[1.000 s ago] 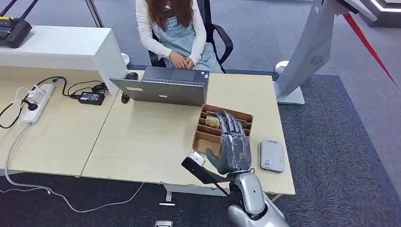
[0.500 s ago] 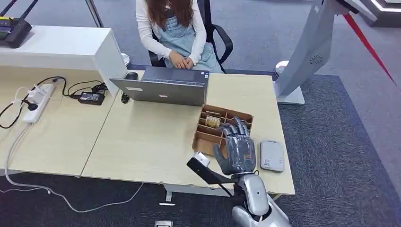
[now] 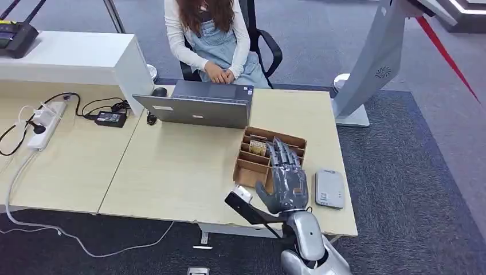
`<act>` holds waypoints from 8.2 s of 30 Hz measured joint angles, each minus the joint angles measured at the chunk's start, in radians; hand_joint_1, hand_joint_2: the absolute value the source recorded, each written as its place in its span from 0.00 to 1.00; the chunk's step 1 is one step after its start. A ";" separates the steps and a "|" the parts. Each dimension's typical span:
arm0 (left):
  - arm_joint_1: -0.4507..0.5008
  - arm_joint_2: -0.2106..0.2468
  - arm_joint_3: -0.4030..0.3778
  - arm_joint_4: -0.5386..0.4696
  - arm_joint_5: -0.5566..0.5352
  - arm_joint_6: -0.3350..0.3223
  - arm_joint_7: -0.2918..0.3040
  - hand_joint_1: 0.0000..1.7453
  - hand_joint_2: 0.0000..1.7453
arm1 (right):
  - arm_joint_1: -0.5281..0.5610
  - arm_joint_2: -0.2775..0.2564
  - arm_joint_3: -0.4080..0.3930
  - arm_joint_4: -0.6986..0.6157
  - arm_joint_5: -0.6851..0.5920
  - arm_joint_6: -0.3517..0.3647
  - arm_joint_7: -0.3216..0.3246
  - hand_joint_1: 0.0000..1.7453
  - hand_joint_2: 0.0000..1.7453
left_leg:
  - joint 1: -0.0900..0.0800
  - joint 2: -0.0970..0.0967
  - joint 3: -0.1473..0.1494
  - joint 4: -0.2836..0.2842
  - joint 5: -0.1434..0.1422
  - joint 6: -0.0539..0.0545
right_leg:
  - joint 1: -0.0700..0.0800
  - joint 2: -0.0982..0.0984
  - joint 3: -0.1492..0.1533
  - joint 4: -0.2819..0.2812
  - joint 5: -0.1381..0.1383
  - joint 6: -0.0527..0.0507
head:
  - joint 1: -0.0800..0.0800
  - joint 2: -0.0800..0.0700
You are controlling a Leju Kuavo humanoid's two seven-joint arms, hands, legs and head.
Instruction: Pass the card to the sensor for recognition and then transmit it.
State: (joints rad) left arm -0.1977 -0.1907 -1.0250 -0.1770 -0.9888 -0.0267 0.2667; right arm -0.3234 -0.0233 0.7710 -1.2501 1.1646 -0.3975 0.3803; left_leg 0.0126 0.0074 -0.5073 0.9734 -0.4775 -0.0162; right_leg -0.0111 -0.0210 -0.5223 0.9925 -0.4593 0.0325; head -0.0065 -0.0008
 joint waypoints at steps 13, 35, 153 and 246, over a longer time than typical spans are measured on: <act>-0.001 0.000 -0.002 0.000 -0.006 -0.006 -0.002 0.00 0.00 | -0.004 0.019 0.003 0.020 0.014 0.025 0.005 0.50 1.00 | 0.000 0.000 0.000 0.000 0.000 0.000 | 0.000 0.000 0.000 0.000 0.000 0.000 | 0.000 0.000; -0.001 -0.001 -0.007 0.000 -0.010 -0.011 -0.006 0.00 0.00 | -0.022 0.030 0.006 0.100 0.020 0.036 0.027 0.46 1.00 | 0.000 0.000 0.000 0.000 0.000 0.000 | 0.000 0.000 0.000 0.000 0.000 0.000 | 0.000 0.000; -0.008 -0.003 -0.032 0.000 -0.033 -0.037 -0.003 0.00 0.00 | -0.202 0.000 -0.005 0.470 -0.056 -0.033 -0.064 1.00 1.00 | 0.000 0.000 0.000 0.000 0.000 0.000 | 0.000 0.000 0.000 0.000 0.000 0.000 | 0.000 0.000; -0.012 -0.012 -0.034 0.000 -0.011 -0.047 -0.154 0.00 0.00 | -0.707 0.375 0.500 0.440 -0.475 -0.105 0.197 1.00 1.00 | 0.000 -0.004 -0.005 0.000 0.002 -0.001 | 0.000 -0.003 -0.005 0.002 0.001 -0.001 | 0.000 0.000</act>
State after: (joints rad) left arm -0.2094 -0.2026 -1.0586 -0.1766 -1.0003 -0.0736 0.1125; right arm -1.0304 0.3517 1.2707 -0.8103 0.6898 -0.5028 0.5772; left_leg 0.0130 0.0035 -0.5125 0.9735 -0.4755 -0.0170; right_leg -0.0107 -0.0243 -0.5270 0.9940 -0.4586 0.0314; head -0.0065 -0.0008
